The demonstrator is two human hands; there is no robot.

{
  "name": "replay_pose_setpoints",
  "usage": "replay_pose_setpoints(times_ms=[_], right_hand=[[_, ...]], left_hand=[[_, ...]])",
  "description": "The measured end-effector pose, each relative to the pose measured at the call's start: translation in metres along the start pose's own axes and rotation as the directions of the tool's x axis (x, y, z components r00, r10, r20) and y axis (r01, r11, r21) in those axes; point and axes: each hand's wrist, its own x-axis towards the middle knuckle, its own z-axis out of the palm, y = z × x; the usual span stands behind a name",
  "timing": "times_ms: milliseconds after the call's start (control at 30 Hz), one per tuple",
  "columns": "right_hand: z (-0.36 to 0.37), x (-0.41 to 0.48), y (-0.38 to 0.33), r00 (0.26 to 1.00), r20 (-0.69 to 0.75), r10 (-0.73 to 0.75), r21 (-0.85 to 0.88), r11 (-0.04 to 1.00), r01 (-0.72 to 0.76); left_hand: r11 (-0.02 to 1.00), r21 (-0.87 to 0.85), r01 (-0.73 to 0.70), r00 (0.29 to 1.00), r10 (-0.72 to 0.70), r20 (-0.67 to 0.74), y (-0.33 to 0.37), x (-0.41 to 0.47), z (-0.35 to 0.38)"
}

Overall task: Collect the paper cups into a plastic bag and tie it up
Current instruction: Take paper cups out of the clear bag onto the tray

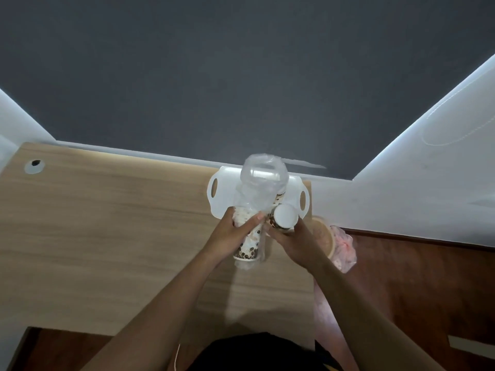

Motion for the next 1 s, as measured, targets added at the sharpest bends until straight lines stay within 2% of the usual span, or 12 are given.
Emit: replay_pose_setpoints(times_ms=[167, 333, 467, 600, 700, 800, 1000], right_hand=[[-0.023, 0.04, 0.002, 0.992, -0.124, 0.036, -0.088, 0.995, -0.047], [-0.039, 0.099, 0.016, 0.968, -0.244, 0.066, -0.052, 0.995, -0.081], [-0.04, 0.136, 0.022, 0.964, -0.25, 0.094, -0.059, 0.992, -0.113], [-0.023, 0.152, 0.033, 0.963, -0.234, 0.135, -0.154, 0.973, -0.174], [-0.013, 0.16, 0.043, 0.957, -0.267, 0.113, -0.247, 0.952, -0.181], [-0.009, 0.163, 0.045, 0.947, -0.303, 0.109, -0.244, 0.951, -0.188], [-0.011, 0.155, 0.052, 0.95, -0.147, 0.276, -0.199, 0.932, -0.301]], left_hand=[[0.999, -0.054, 0.004, 0.993, -0.01, -0.12, 0.001, 0.007, 0.005], [0.998, -0.066, -0.016, 0.994, 0.009, -0.108, -0.005, 0.006, -0.008], [0.995, -0.087, -0.044, 0.992, 0.033, -0.124, -0.004, 0.006, -0.019], [0.995, -0.09, -0.047, 0.993, 0.037, -0.108, -0.013, 0.006, -0.031], [0.994, -0.107, 0.016, 0.992, -0.03, -0.125, -0.018, 0.004, -0.035], [0.99, -0.129, 0.052, 0.987, -0.071, -0.146, -0.019, 0.001, -0.033], [0.984, -0.081, 0.159, 0.969, -0.172, -0.18, -0.017, 0.003, -0.036]])
